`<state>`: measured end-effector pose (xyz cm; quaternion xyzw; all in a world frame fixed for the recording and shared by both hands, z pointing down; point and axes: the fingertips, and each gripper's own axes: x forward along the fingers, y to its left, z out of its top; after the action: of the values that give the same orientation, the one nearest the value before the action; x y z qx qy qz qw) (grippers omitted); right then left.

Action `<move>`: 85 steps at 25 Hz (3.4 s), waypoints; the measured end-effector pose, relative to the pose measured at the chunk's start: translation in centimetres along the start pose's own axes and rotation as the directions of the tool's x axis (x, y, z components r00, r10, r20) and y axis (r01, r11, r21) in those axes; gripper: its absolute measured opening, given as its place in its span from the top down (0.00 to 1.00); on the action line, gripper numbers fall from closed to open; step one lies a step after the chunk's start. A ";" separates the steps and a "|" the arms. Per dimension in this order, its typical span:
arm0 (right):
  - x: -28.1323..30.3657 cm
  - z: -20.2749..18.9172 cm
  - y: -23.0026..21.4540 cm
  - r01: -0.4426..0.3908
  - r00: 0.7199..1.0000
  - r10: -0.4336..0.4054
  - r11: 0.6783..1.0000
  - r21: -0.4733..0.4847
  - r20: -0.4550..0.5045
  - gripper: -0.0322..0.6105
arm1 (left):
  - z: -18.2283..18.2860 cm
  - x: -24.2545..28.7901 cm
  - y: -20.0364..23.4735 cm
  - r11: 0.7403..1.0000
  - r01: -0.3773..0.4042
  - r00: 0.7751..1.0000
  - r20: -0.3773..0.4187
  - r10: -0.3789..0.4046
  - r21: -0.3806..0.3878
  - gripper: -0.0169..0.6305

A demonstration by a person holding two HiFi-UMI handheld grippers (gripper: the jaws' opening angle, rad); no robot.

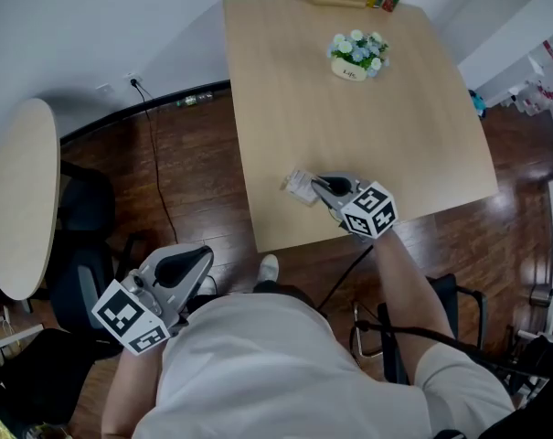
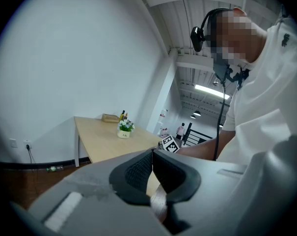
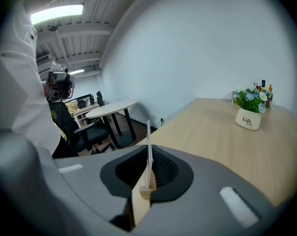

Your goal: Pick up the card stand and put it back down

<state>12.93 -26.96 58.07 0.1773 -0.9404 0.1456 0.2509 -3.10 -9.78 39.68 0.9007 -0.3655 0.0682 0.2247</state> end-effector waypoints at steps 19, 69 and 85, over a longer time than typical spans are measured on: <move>-1.3 2.3 0.7 0.001 1.000 -0.001 1.000 -0.005 0.027 0.92 | -0.5 -0.7 0.3 1.000 0.023 1.000 -0.002 -0.023 -0.001 0.97; -0.8 12.1 39.9 0.118 0.987 -0.111 0.991 -0.057 0.118 0.92 | -6.0 -24.2 4.4 0.958 0.280 0.958 0.045 -0.283 0.063 0.98; -1.5 13.1 43.3 0.119 0.984 -0.108 0.990 -0.074 0.143 0.92 | -6.5 -25.2 4.3 0.950 0.300 0.951 0.047 -0.304 0.081 0.98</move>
<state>-9.01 7.45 38.41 0.2297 -0.9491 0.0796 0.2001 -24.02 6.27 39.80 0.9552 -0.2270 0.0194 0.1888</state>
